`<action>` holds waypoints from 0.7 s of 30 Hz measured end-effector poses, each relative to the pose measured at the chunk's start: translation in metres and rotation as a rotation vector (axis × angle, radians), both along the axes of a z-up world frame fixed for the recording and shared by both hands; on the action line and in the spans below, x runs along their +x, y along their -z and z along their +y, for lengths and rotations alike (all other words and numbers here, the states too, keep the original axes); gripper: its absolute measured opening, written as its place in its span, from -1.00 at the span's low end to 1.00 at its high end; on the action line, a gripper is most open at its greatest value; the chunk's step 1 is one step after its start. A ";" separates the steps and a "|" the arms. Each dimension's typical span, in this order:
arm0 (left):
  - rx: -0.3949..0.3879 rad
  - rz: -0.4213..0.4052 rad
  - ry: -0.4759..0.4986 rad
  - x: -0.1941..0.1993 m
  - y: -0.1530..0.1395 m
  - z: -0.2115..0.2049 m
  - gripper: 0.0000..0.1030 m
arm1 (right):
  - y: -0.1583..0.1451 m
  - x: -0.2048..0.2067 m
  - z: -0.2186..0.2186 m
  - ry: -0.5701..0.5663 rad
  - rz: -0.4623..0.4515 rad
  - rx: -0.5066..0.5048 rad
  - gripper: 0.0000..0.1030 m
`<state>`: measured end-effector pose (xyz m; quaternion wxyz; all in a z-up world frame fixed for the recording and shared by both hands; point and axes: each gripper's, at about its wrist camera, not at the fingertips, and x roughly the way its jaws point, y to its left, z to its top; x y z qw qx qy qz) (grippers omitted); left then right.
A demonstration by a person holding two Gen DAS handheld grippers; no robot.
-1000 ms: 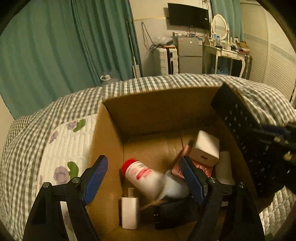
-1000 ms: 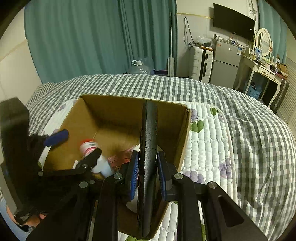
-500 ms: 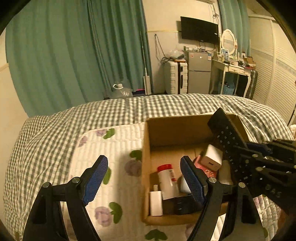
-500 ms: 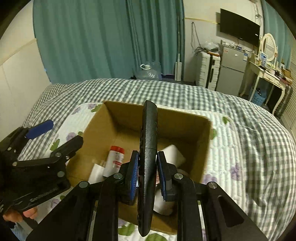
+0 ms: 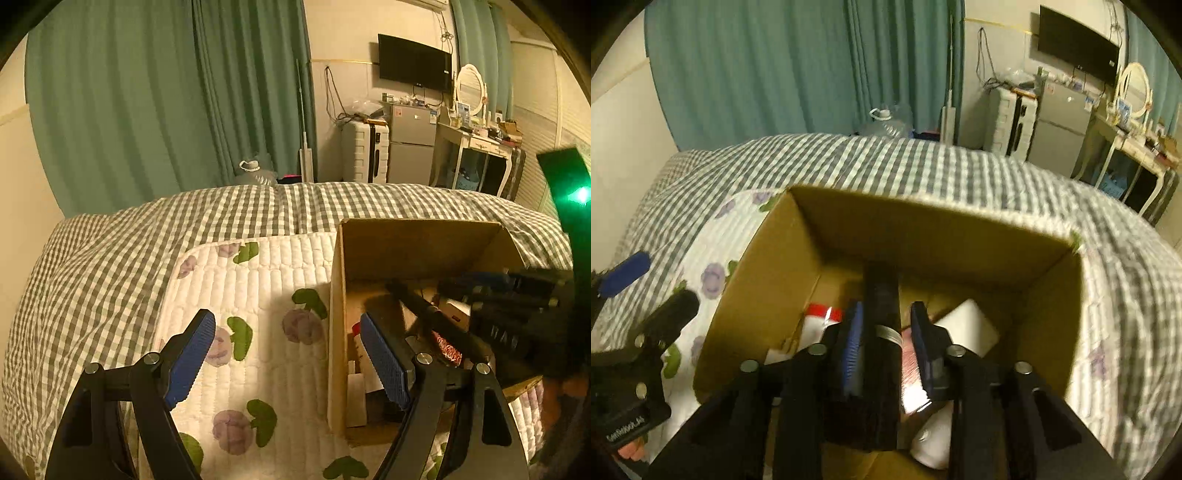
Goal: Organize rigid objects
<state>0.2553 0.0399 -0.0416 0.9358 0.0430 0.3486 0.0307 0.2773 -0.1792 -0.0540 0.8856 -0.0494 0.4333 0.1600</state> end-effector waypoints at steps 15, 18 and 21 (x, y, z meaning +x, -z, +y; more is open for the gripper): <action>-0.078 -0.198 0.015 -0.099 -0.095 -0.026 0.61 | -0.126 -0.123 -0.056 0.139 -0.274 -0.040 -0.23; -0.090 -0.256 0.015 -0.126 -0.110 -0.033 0.61 | -0.143 -0.156 -0.066 0.151 -0.324 0.005 -0.13; -0.092 -0.305 0.015 -0.150 -0.120 -0.037 0.62 | -0.154 -0.188 -0.078 0.174 -0.381 0.016 -0.11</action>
